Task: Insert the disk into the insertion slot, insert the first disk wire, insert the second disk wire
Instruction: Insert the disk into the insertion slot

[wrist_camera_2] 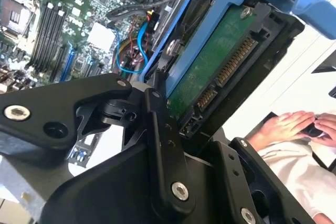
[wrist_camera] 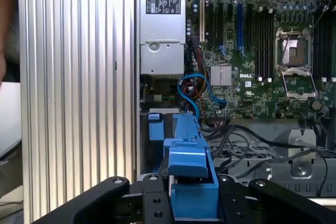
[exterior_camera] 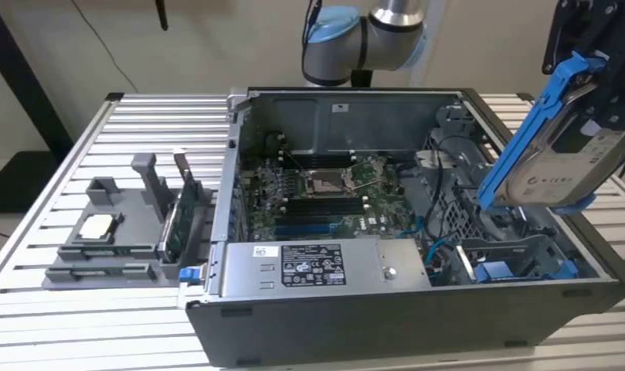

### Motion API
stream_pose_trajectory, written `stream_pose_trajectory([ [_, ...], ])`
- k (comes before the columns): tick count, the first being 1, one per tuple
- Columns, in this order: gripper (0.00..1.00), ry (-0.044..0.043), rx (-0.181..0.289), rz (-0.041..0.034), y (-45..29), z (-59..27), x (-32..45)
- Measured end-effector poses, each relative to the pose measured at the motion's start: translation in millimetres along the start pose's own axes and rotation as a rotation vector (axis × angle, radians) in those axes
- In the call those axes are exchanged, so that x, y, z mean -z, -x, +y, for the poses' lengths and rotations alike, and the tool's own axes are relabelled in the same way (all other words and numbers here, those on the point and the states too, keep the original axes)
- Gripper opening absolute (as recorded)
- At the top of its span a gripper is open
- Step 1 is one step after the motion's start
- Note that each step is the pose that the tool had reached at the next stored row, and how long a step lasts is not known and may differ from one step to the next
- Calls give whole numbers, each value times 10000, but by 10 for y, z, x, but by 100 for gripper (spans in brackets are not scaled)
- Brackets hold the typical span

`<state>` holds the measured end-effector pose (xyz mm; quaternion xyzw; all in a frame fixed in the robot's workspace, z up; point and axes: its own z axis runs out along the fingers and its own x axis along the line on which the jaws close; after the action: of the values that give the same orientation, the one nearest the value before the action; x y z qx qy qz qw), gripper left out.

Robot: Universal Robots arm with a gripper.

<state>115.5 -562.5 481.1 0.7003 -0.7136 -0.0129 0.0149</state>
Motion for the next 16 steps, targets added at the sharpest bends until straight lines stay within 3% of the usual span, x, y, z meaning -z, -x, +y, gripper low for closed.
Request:
stream_pose_trajectory([
  [16, 33, 0, 0, 1, 1, -6, -162],
])
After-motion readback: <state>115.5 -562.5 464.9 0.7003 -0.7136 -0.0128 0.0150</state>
